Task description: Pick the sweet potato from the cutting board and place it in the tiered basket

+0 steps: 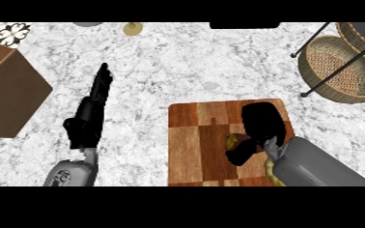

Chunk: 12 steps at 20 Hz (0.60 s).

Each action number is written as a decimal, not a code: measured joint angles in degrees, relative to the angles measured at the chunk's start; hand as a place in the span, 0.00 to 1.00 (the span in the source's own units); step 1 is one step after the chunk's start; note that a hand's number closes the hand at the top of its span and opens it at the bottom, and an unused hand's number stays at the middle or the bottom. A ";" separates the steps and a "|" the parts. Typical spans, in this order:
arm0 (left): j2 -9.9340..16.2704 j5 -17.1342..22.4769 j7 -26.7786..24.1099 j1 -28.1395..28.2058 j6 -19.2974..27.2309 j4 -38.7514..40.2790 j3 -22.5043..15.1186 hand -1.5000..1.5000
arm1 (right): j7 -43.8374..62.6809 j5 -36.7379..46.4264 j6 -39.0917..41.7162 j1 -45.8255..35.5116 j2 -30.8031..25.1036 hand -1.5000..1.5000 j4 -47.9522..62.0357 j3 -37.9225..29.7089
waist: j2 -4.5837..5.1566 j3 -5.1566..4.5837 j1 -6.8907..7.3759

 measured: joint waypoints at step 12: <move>-0.11 -0.47 0.35 0.25 -0.70 -0.12 0.01 0.50 | 4.54 5.08 -7.89 9.98 -11.35 1.00 -8.95 -14.04 | 0.23 0.03 0.30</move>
